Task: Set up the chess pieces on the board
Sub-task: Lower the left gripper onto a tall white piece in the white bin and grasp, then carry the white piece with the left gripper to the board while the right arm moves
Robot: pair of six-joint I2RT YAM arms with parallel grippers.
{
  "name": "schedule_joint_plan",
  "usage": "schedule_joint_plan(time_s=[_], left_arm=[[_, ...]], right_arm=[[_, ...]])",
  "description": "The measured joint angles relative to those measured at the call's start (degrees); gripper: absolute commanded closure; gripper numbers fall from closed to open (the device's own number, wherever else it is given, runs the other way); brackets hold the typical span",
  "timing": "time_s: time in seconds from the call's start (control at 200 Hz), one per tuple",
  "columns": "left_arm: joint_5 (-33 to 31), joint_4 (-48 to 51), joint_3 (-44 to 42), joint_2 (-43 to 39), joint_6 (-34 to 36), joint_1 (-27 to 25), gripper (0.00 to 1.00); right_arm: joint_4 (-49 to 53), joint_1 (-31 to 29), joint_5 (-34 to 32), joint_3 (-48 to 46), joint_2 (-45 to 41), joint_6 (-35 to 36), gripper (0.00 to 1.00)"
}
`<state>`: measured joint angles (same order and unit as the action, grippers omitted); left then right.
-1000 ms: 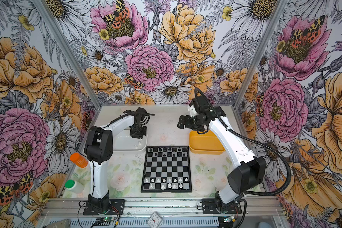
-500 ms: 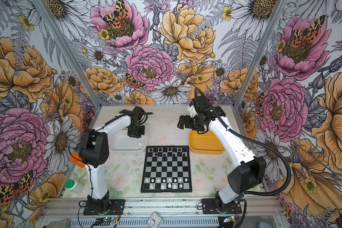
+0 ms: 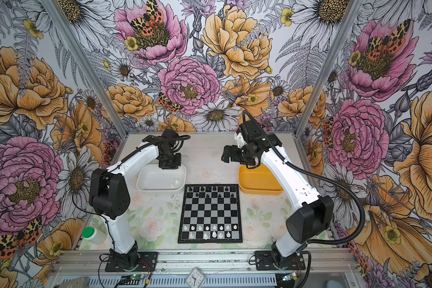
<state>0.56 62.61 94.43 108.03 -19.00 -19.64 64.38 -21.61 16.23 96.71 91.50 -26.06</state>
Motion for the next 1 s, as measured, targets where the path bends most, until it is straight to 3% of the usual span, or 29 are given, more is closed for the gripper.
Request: schedule_joint_plan(time_s=[0.29, 0.56, 0.836, 1.001], left_arm=[[1.44, 0.02, -1.31, -6.60, -0.04, -1.11, 0.88], [1.31, 0.24, -3.26, -9.07, -1.03, -5.29, 0.88], [-2.05, 0.57, -5.53, -12.04, -7.80, -17.38, 0.88], [-4.96, 0.57, -5.53, -12.15, -12.70, -26.64, 0.88]], right_arm=[[0.09, 0.02, -0.04, 0.66, 0.46, 0.00, 0.04], [1.31, 1.53, -0.61, -2.12, -1.75, 0.74, 0.04], [6.80, 4.92, -0.68, -8.04, -11.61, 4.22, 0.03], [13.75, 6.58, -5.05, -8.41, -17.53, 5.40, 0.02]])
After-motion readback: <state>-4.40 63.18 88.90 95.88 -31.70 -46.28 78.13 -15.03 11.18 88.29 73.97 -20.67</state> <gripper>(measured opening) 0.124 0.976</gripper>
